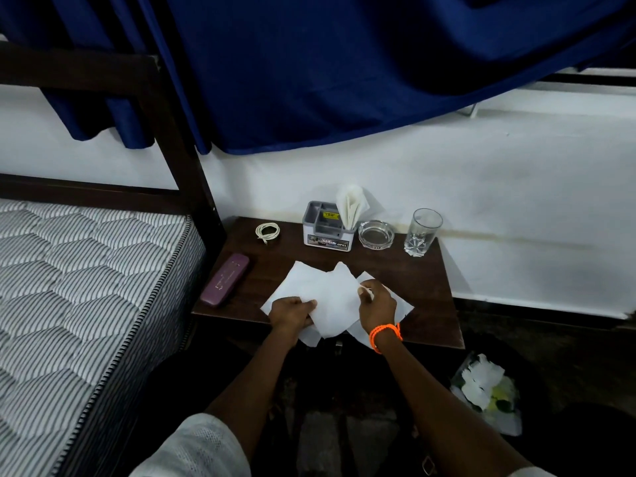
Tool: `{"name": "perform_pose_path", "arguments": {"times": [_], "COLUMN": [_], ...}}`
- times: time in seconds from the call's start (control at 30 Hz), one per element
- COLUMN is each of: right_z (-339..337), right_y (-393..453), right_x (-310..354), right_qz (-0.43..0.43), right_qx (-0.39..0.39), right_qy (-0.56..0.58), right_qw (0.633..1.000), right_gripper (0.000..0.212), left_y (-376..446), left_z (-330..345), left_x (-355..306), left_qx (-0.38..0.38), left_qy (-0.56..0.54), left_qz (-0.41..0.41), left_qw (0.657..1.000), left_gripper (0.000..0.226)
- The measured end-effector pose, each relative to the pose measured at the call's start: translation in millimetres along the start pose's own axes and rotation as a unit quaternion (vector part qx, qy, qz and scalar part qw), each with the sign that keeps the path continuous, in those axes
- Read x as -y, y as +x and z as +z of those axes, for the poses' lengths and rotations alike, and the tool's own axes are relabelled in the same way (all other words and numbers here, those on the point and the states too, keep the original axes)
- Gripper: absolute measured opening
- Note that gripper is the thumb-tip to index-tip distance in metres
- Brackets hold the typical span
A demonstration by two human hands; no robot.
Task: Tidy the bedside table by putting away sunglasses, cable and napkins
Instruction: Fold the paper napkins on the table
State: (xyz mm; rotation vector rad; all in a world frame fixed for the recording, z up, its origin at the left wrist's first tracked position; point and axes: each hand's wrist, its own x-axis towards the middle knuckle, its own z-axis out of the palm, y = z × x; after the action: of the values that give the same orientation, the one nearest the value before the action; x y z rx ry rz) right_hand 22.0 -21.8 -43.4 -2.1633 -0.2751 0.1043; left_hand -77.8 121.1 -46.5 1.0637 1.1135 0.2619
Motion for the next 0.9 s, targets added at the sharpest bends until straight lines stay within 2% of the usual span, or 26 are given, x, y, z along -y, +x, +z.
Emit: {"name": "perform_pose_path", "arguments": {"times": [0.3,0.37,0.53,0.63,0.77,0.83,0.9], "right_z": [-16.3,-23.9,-43.5,-54.8,-72.8,-82.3,-86.3], "right_y": [5.4,6.5,15.1,19.7,22.0,22.4,21.9], "right_x": [8.9,12.2,22.3,23.3,18.4,15.3,10.3], "right_qz": [0.019,0.025,0.047,0.086,0.180,0.211,0.226], "right_qx": [0.010,0.028,0.100,0.150,0.204,0.237,0.245], "right_qy": [0.016,0.033,0.102,0.204,0.346,0.366,0.361], "right_qw": [1.000,0.999,0.989,0.964,0.898,0.875,0.871], "right_gripper": [0.017,0.026,0.046,0.045,0.043,0.040,0.029], "left_y": [0.2,-3.5,-18.5,-27.1,-38.8,-43.3,-46.6], "left_z": [0.1,1.4,10.1,18.9,29.3,35.4,41.6], "left_x": [-11.4,-19.2,-41.5,-52.9,-57.7,-54.7,-45.7], "left_qx": [-0.004,0.022,0.145,0.205,0.271,0.267,0.230], "left_qy": [0.009,-0.002,-0.009,-0.021,-0.055,-0.078,-0.097], "left_qz": [0.029,0.044,0.076,0.062,0.031,0.028,0.025], "left_qw": [1.000,0.999,0.986,0.977,0.961,0.960,0.968], "left_gripper": [0.021,0.015,0.009,0.011,0.011,0.015,0.016]}}
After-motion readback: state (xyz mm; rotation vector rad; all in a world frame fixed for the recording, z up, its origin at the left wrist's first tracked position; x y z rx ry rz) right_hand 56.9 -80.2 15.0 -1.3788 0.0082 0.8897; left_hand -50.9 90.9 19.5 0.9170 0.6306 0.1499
